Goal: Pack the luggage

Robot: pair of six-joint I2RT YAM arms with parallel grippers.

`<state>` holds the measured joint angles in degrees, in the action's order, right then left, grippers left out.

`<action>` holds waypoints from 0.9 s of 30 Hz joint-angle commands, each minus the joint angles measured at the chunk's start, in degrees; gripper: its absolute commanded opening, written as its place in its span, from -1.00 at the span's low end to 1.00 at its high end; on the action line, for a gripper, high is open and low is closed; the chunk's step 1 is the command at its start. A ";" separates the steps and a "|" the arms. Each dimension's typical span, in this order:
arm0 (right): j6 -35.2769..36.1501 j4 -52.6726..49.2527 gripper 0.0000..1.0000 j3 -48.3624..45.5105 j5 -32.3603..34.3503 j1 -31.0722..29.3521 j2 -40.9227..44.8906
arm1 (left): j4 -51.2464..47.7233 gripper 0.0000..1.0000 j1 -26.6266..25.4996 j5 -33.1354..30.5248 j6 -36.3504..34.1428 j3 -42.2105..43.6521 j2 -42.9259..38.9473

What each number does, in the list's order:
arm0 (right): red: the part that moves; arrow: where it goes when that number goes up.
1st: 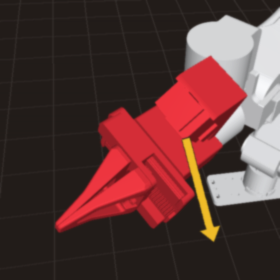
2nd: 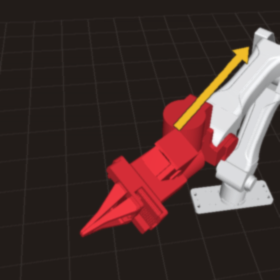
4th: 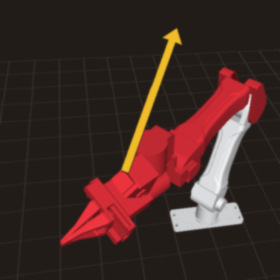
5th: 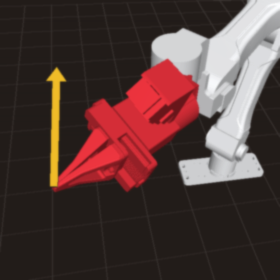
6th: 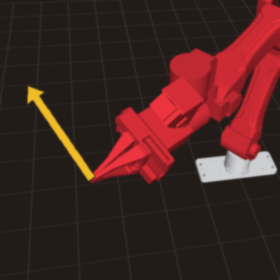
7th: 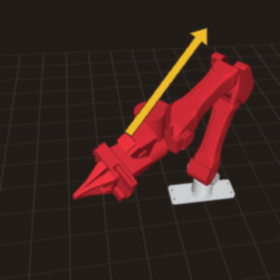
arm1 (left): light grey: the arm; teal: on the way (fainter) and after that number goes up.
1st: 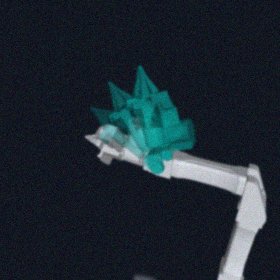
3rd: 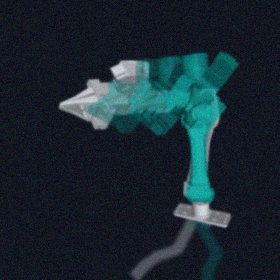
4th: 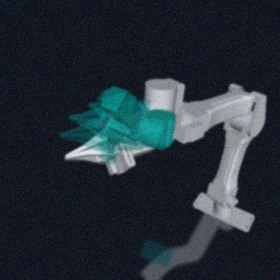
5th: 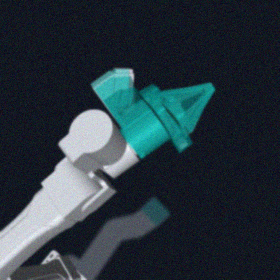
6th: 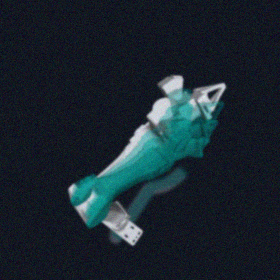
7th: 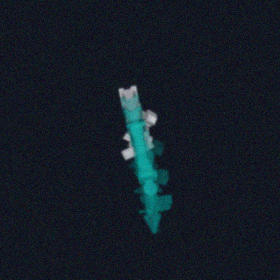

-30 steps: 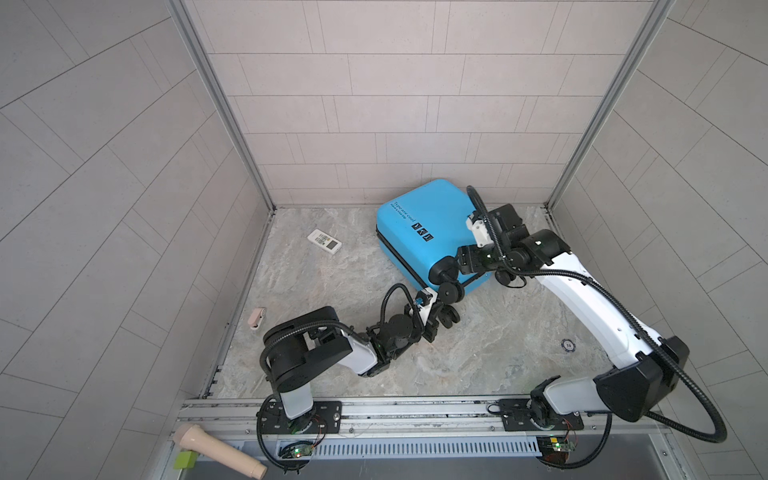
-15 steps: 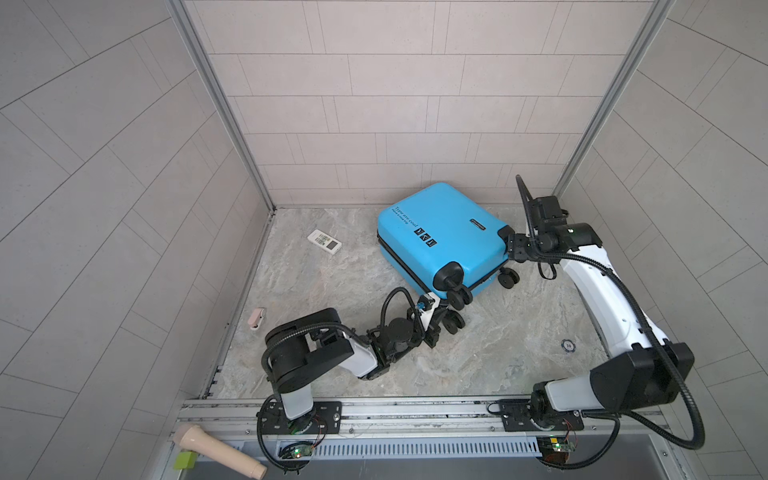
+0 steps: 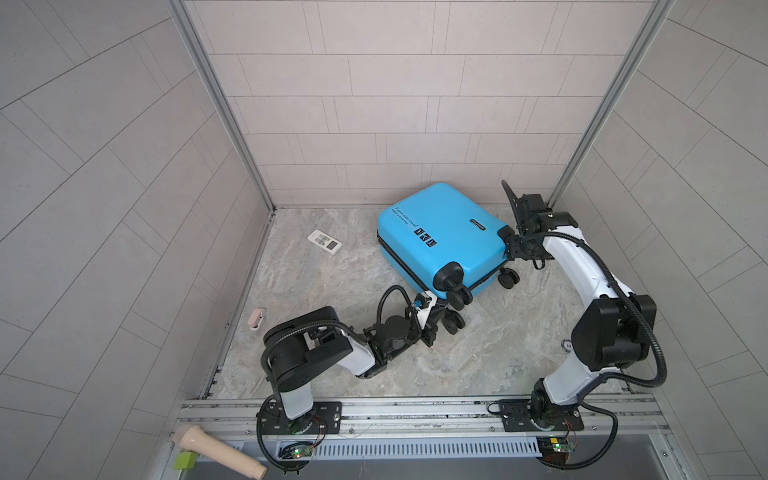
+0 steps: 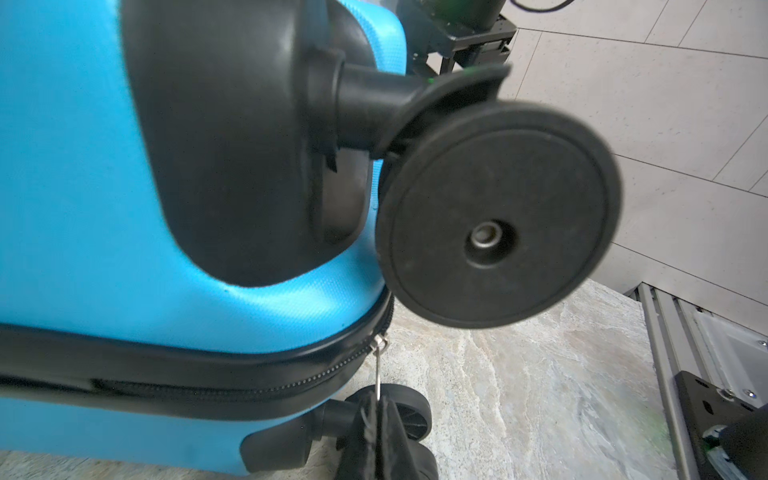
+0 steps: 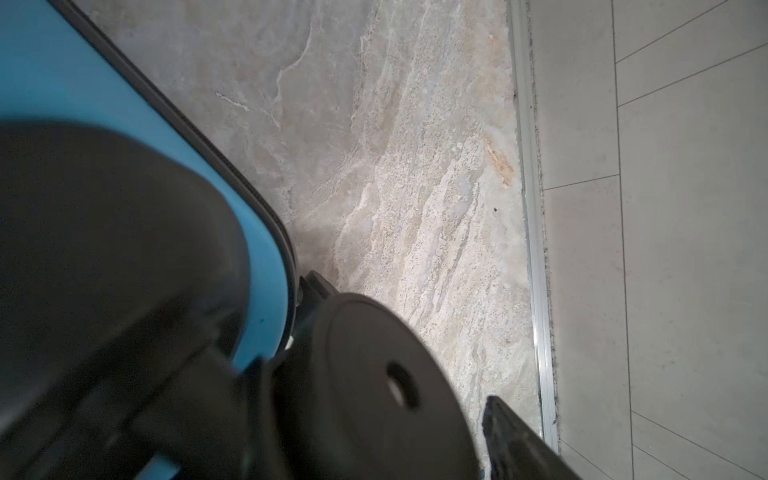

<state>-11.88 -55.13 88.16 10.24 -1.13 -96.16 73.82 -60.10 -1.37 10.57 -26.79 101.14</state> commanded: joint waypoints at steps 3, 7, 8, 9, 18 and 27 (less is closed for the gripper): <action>3.48 4.87 0.57 -1.08 -3.75 -0.05 -1.57 | 1.30 -1.00 1.03 3.12 1.54 -0.46 0.62; 3.92 6.07 0.51 -2.32 -7.13 -0.48 -0.17 | 1.58 -1.00 1.55 3.87 2.00 -0.46 0.68; 4.12 6.34 0.53 -2.80 -7.58 -0.93 0.47 | 1.63 -1.00 1.56 3.87 2.00 -0.46 0.71; 4.44 6.57 0.55 -3.48 -7.31 -1.69 1.21 | 1.65 -1.00 1.60 3.90 2.03 -0.42 0.67; 3.64 5.26 -0.01 -3.70 -6.99 -5.31 4.55 | 1.96 -1.00 1.77 2.54 2.18 0.63 -0.39; 1.00 4.56 -0.52 -4.93 -11.11 -10.12 5.54 | 1.96 -1.00 3.01 -0.04 1.39 4.16 -3.64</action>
<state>-9.17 -51.29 83.85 5.08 -7.55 -92.49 74.35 -57.52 -0.62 12.45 -23.73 99.22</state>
